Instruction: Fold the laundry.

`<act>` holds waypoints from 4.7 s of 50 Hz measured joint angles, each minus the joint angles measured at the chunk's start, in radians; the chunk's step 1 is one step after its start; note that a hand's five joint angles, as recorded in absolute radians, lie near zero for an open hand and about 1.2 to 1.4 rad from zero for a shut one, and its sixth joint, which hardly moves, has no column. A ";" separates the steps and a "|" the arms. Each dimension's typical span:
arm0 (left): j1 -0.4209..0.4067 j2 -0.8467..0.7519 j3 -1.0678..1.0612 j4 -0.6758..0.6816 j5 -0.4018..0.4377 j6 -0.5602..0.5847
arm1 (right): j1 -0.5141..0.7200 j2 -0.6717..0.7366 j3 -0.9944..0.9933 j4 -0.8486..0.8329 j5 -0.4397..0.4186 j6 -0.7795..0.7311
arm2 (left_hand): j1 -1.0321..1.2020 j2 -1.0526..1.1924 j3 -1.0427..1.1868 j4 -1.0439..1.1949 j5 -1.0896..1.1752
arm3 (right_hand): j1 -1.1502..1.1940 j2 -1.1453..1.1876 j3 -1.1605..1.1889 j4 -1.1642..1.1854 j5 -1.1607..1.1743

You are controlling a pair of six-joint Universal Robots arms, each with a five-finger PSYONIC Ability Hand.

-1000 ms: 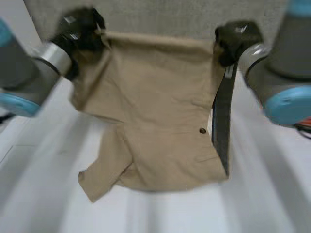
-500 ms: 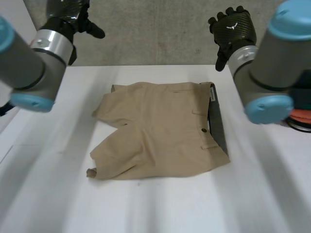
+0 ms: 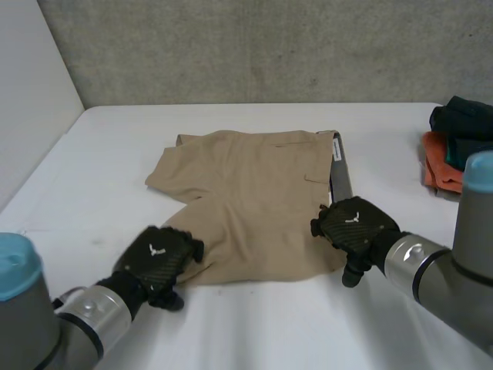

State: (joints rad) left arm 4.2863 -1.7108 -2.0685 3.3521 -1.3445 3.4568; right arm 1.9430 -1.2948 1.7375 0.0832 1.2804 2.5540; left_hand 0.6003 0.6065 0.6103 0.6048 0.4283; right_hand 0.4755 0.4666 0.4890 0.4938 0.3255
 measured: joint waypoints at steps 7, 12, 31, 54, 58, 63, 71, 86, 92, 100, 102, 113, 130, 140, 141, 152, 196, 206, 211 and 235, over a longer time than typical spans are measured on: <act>0.045 -0.104 0.050 0.014 -0.005 -0.002 | -0.016 0.095 0.045 -0.174 -0.002 -0.044 | -0.031 -0.048 -0.047 -0.054 -0.056 | 0.038 0.041 0.027 0.026 0.023; 0.072 -0.129 0.086 0.070 -0.011 -0.002 | -0.017 0.156 0.044 -0.238 0.003 -0.086 | -0.031 -0.048 -0.047 -0.054 -0.056 | 0.154 0.166 0.141 0.135 0.128; 0.085 -0.255 0.119 0.189 -0.021 0.192 | 0.000 0.202 0.048 -0.429 0.114 -0.123 | -0.027 -0.034 -0.044 -0.036 -0.032 | 0.581 0.672 0.684 0.699 0.658; 0.069 0.201 -0.030 -0.101 -0.021 0.297 | -0.006 -0.152 0.102 0.011 0.155 -0.292 | 0.451 0.584 0.575 0.591 0.573 | 0.581 0.672 0.694 0.700 0.659; 0.056 0.338 -0.048 -0.364 -0.012 0.294 | -0.009 -0.260 0.114 0.265 0.152 -0.369 | 0.452 0.584 0.575 0.592 0.578 | 0.581 0.672 0.694 0.701 0.666; 0.048 0.401 -0.043 -0.564 0.005 0.297 | -0.007 -0.311 0.125 0.434 0.138 -0.417 | 0.474 0.585 0.575 0.595 0.578 | 0.581 0.672 0.694 0.701 0.666; 0.045 0.267 0.049 -0.375 0.016 0.301 | -0.001 -0.197 0.043 0.356 0.135 -0.368 | 0.495 0.588 0.575 0.595 0.578 | 0.630 0.672 0.694 0.701 0.670; -0.001 -0.386 0.620 0.003 -0.066 0.291 | 0.008 0.269 -0.426 -0.016 0.243 -0.138 | 0.504 0.589 0.577 0.596 0.583 | 0.638 0.672 0.694 0.702 0.680; -0.011 -0.639 0.911 -0.015 -0.156 0.286 | 0.011 0.507 -0.662 -0.150 0.290 -0.196 | 0.426 0.501 0.507 0.526 0.514 | 0.547 0.575 0.594 0.620 0.602; -0.028 -0.722 1.080 0.001 -0.171 0.255 | 0.022 0.688 -0.879 -0.251 0.396 -0.248 | -0.414 -0.386 -0.390 -0.393 -0.376 | -0.254 -0.256 -0.275 -0.277 -0.284; -0.037 -0.705 1.088 0.011 -0.172 0.237 | 0.026 0.692 -0.896 -0.263 0.420 -0.241 | -0.414 -0.403 -0.404 -0.406 -0.386 | -0.254 -0.257 -0.284 -0.289 -0.285; -0.080 -0.379 0.822 0.037 -0.164 0.134 | 0.026 0.351 -0.618 -0.197 0.405 -0.037 | -0.413 -0.406 -0.404 -0.406 -0.386 | -0.254 -0.257 -0.284 -0.291 -0.285; -0.051 -0.360 0.474 0.085 -0.162 0.154 | -0.076 0.044 0.010 -0.103 0.185 -0.007 | 0.097 0.086 0.083 0.088 0.083 | -0.225 -0.218 -0.222 -0.227 -0.227; 0.004 -0.473 0.532 0.167 -0.160 0.154 | -0.116 0.068 0.110 -0.324 0.168 -0.009 | 0.530 0.539 0.531 0.545 0.532 | -0.182 -0.179 -0.185 -0.188 -0.184; 0.007 -0.478 0.534 0.168 -0.160 0.154 | -0.117 0.072 0.116 -0.344 0.167 -0.010 | 0.532 0.565 0.556 0.568 0.551 | -0.176 -0.178 -0.180 -0.183 -0.181; 0.011 -0.447 0.486 0.133 -0.162 0.165 | -0.116 0.128 0.148 -0.476 0.142 -0.024 | 0.532 0.585 0.577 0.591 0.563 | 0.031 0.022 0.013 0.010 0.007; 0.051 0.115 0.165 0.009 -0.163 0.280 | 0.037 0.009 -0.040 -0.420 0.191 -0.465 | -0.347 -0.343 -0.345 -0.346 -0.351 | 0.603 0.700 0.696 0.701 0.667; 0.045 0.113 0.187 0.019 -0.162 0.214 | 0.398 0.271 -0.152 -0.486 -0.101 -0.600 | -0.347 -0.345 -0.345 -0.346 -0.351 | 0.339 0.376 0.357 0.359 0.345; 0.038 0.109 0.233 0.032 -0.162 0.154 | 0.425 0.296 -0.154 -0.506 -0.121 -0.599 | -0.347 -0.351 -0.346 -0.353 -0.363 | -0.237 -0.226 -0.234 -0.240 -0.239; -0.296 -0.275 0.705 -0.005 -0.228 -0.176 | -0.011 -0.068 -0.190 -0.156 0.038 0.507 | -0.347 -0.360 -0.360 -0.361 -0.368 | -0.257 -0.257 -0.287 -0.292 -0.283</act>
State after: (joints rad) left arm 3.9902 -1.9854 -1.3636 3.3471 -1.5728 3.2805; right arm 1.9316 -1.3624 1.5470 -0.0727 1.3186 3.0606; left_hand 0.2534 0.2461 0.2506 0.2440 0.0608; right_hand 0.2183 0.2092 0.2020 0.2018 0.0427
